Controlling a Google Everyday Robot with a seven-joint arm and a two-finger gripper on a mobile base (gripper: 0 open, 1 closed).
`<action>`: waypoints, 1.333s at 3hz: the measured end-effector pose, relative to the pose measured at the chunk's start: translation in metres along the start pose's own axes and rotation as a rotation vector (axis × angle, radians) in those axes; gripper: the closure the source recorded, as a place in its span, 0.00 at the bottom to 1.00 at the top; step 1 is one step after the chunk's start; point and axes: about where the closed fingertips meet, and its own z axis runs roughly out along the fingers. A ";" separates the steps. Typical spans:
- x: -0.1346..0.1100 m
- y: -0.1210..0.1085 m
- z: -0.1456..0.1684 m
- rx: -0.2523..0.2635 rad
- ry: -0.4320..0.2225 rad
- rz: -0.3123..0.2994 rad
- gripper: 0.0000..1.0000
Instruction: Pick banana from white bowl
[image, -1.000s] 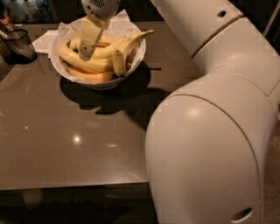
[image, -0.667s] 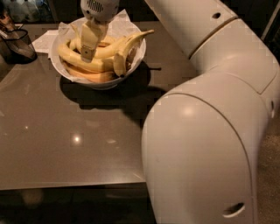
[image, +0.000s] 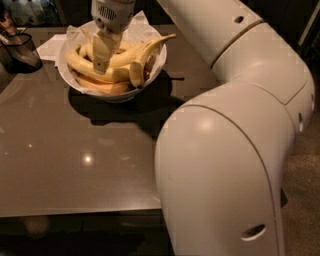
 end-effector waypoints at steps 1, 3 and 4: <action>0.000 -0.001 0.009 -0.014 0.013 -0.002 0.33; 0.001 -0.005 0.028 -0.040 0.040 0.004 0.39; 0.001 -0.006 0.035 -0.050 0.051 0.003 0.44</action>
Offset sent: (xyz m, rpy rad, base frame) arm -0.0144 -0.0159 -0.0267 -0.1146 0.1291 0.0287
